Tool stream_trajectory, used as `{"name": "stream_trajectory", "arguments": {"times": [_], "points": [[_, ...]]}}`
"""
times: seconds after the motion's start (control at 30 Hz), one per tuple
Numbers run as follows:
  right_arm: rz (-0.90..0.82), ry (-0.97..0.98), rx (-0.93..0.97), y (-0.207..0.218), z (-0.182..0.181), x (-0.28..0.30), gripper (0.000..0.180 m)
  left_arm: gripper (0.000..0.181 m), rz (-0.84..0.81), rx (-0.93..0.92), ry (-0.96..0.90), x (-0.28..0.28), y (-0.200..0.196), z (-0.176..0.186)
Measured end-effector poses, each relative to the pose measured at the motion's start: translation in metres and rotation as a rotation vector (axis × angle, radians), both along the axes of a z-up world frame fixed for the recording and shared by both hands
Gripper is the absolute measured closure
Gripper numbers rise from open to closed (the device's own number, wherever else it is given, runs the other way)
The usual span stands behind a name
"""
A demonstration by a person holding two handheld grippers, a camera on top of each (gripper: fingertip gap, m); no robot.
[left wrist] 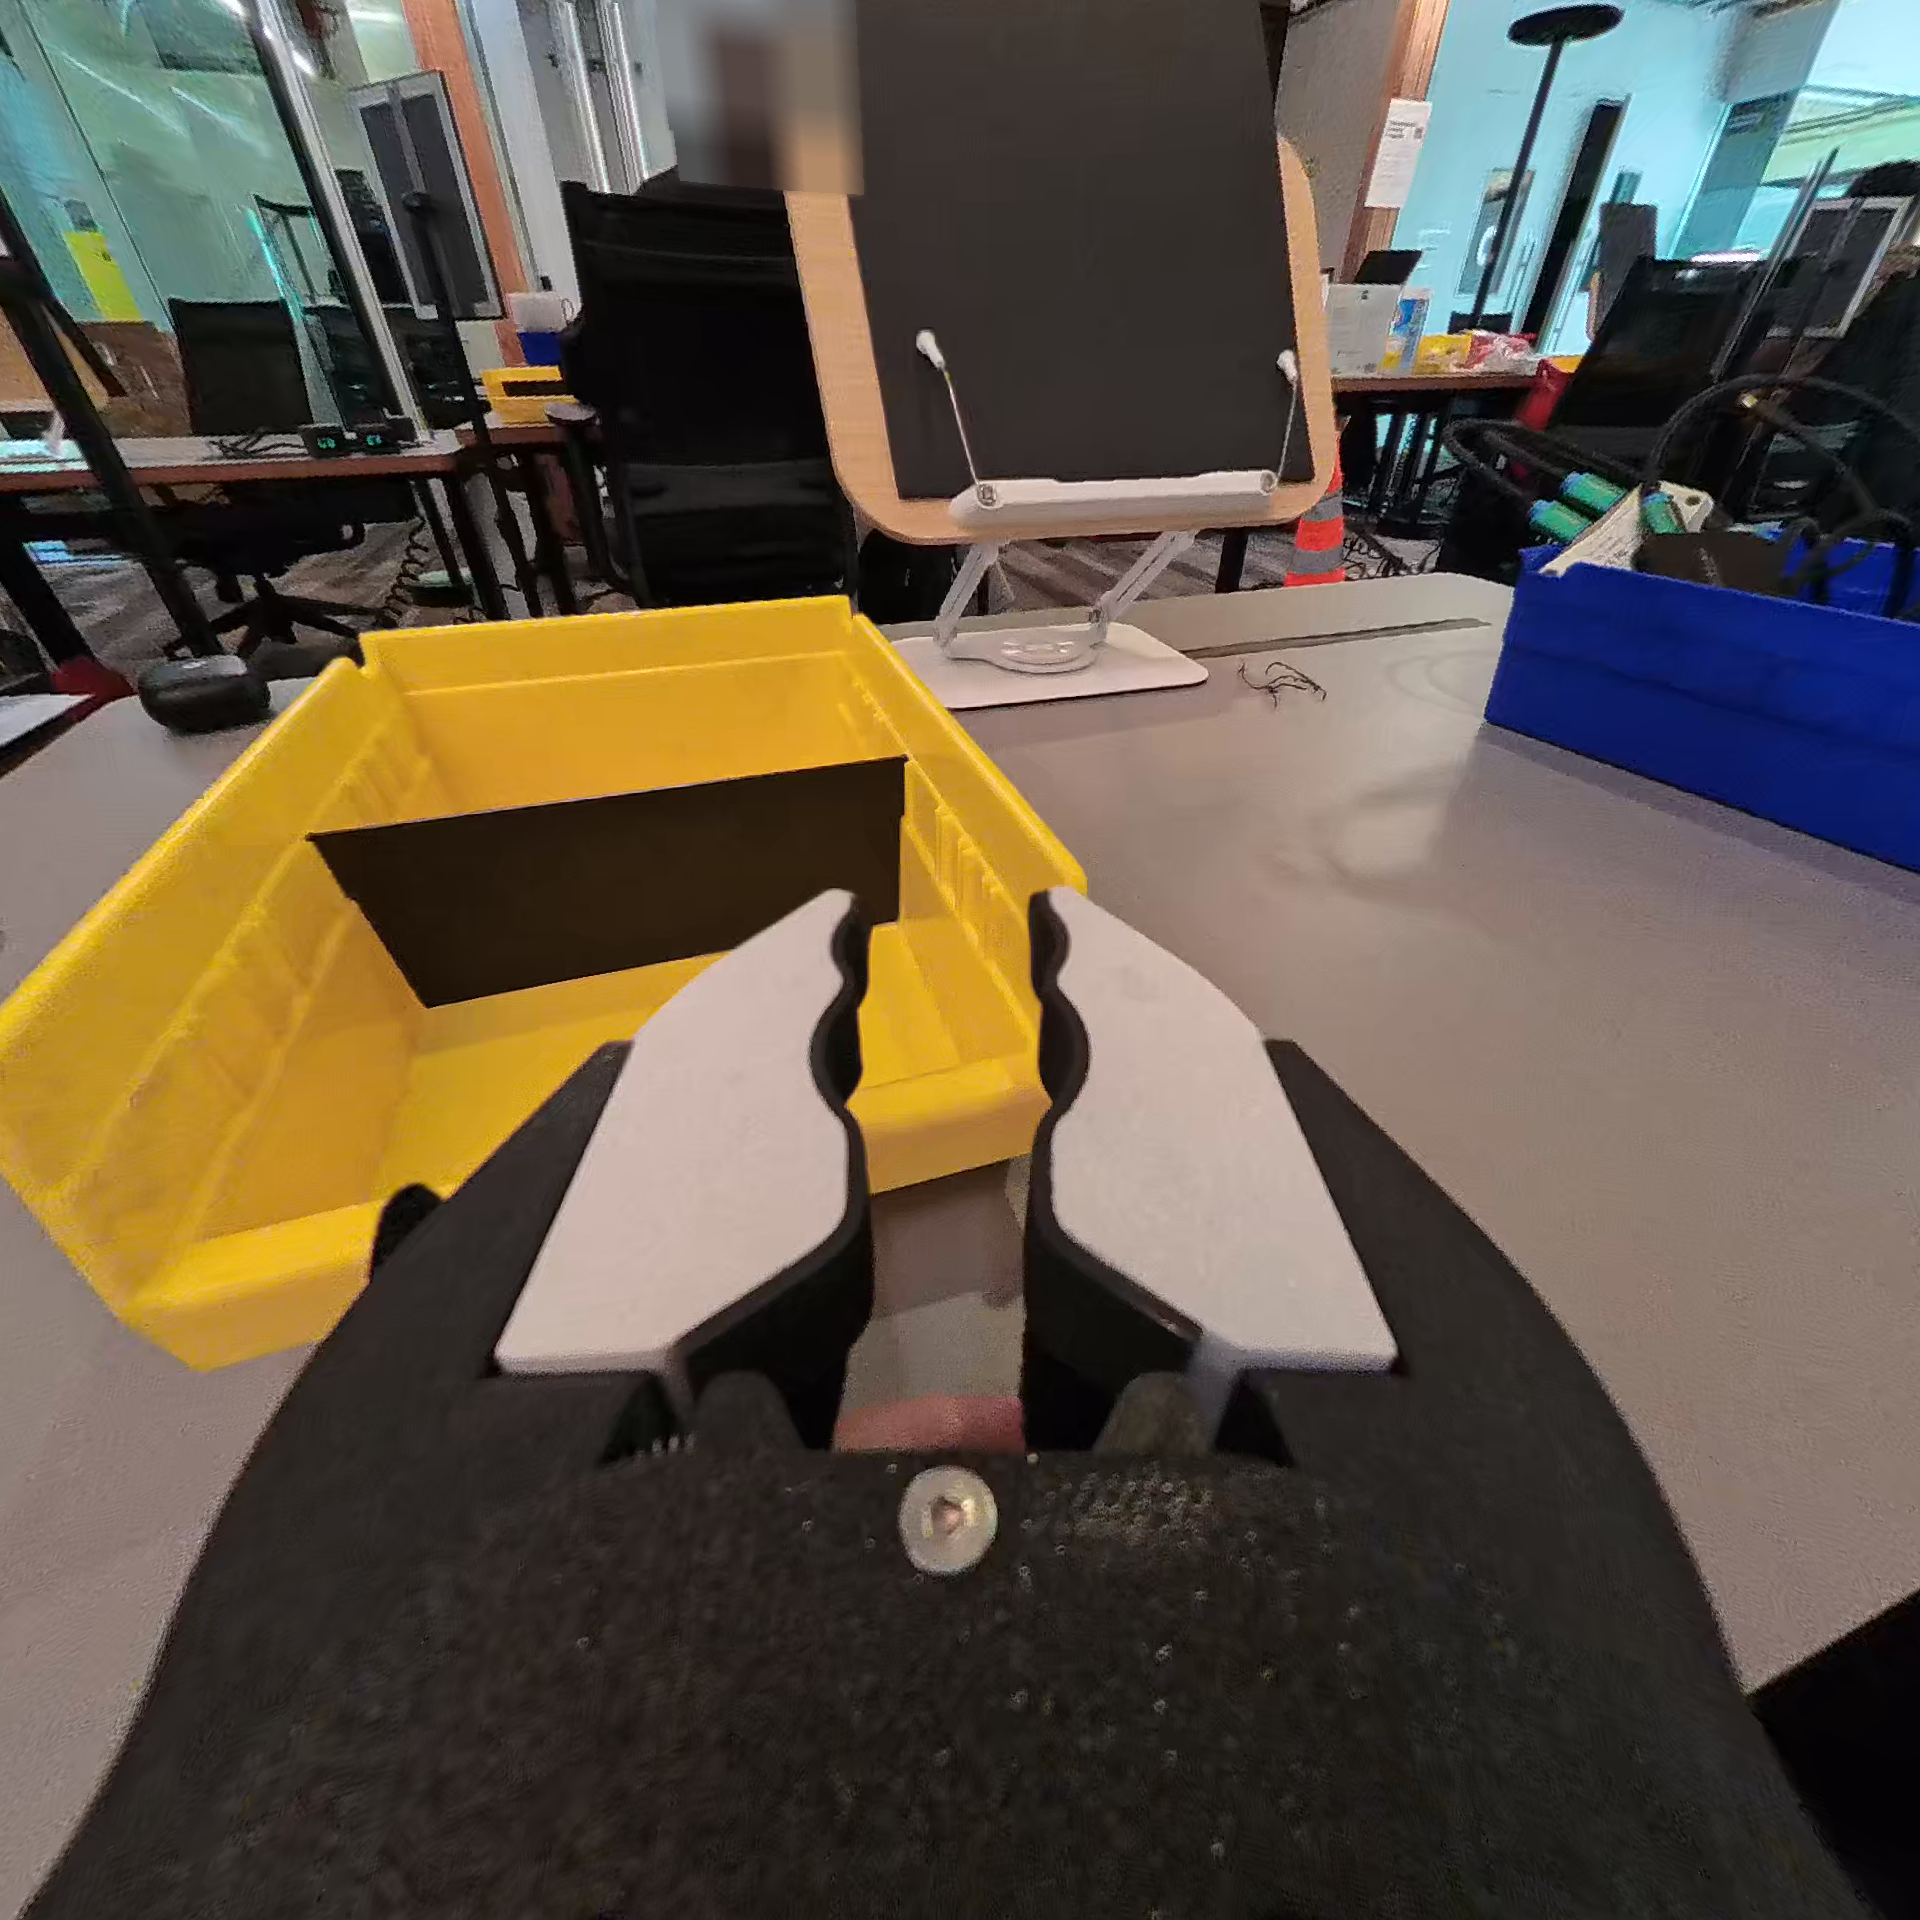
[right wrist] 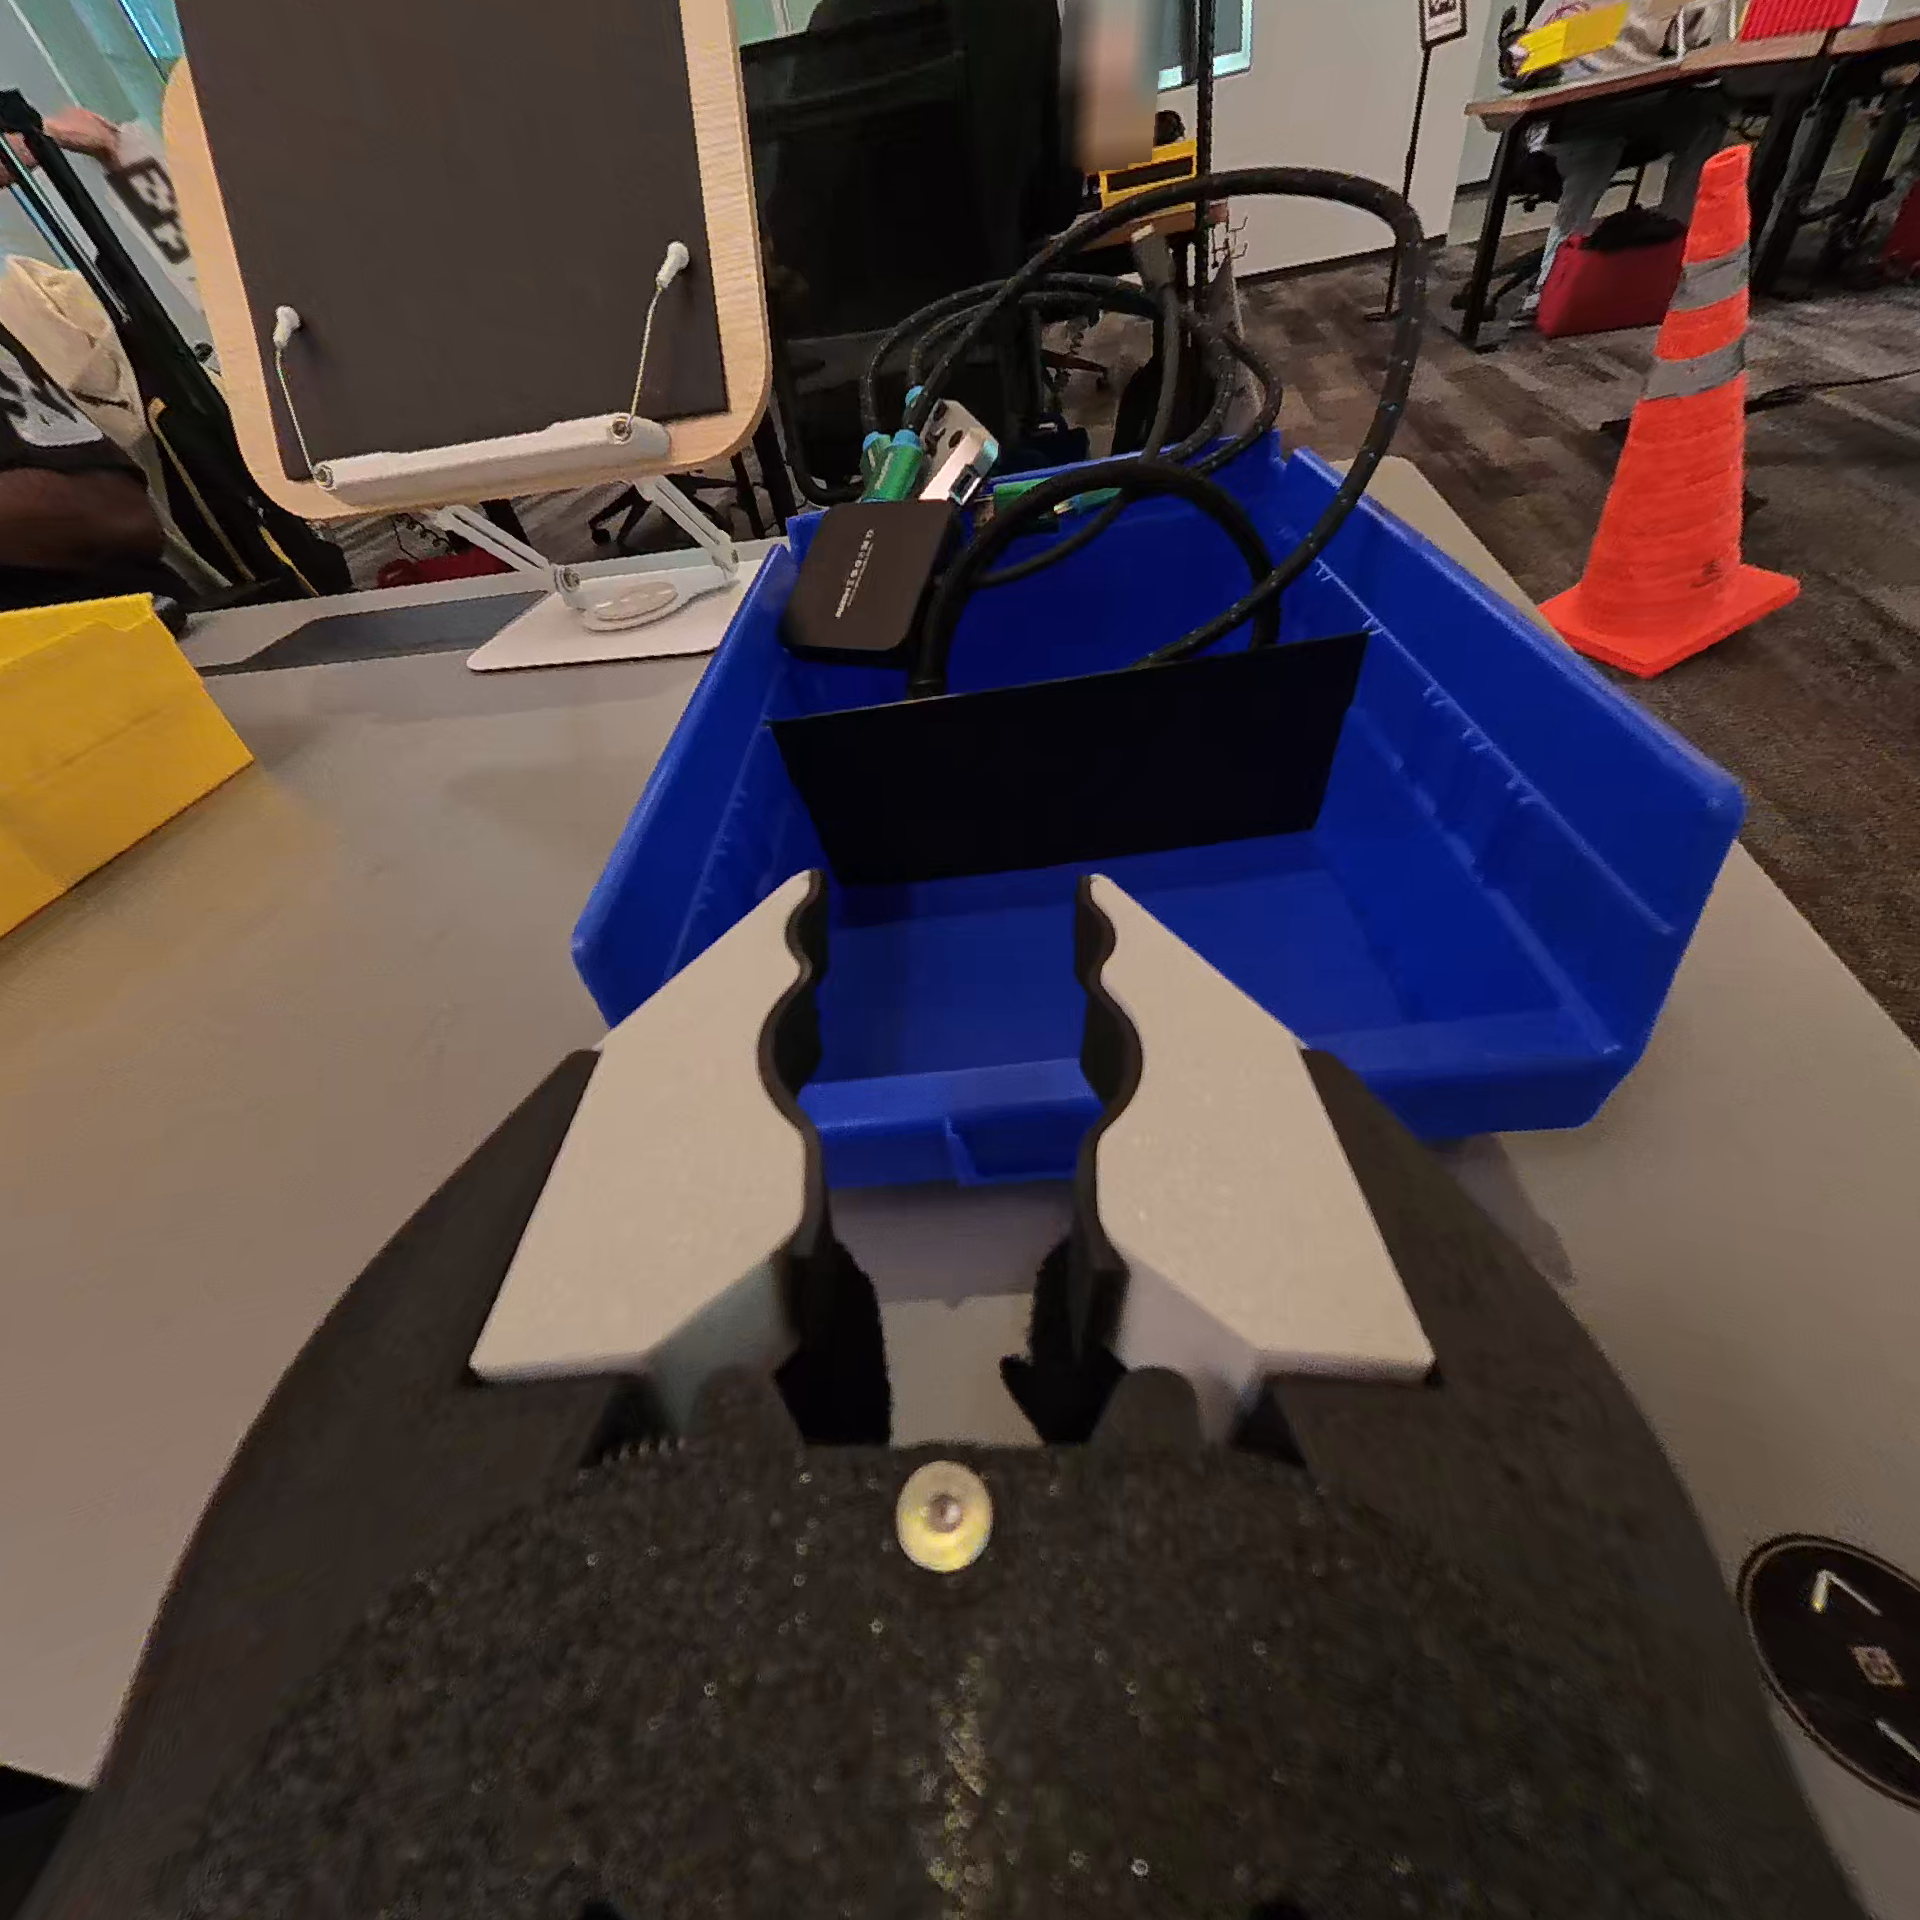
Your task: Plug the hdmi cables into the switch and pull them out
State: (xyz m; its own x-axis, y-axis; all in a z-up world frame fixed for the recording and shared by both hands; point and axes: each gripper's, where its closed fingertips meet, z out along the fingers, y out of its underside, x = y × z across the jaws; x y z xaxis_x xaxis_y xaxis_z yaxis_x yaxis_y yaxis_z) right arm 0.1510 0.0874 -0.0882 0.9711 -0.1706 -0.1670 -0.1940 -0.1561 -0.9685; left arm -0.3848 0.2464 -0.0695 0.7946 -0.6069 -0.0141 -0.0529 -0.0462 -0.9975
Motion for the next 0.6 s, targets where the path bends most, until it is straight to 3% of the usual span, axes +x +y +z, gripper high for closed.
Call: {"name": "stream_trajectory", "arguments": {"times": [0.33, 0.5, 0.6], "points": [[-0.022, -0.015, -0.004, 0.005, -0.002, 0.009, 0.131, 0.138, -0.029, -0.042, 0.044, 0.013, 0.001, -0.010], [0.206, -0.050, 0.049, 0.007, 0.013, -0.043, 0.128, 0.139, -0.024, -0.014, 0.059, 0.013, -0.002, -0.008], [0.207, -0.142, -0.069, 0.013, -0.001, -0.064, 0.123, 0.131, -0.013, 0.005, 0.054, 0.013, -0.004, -0.007]]}}
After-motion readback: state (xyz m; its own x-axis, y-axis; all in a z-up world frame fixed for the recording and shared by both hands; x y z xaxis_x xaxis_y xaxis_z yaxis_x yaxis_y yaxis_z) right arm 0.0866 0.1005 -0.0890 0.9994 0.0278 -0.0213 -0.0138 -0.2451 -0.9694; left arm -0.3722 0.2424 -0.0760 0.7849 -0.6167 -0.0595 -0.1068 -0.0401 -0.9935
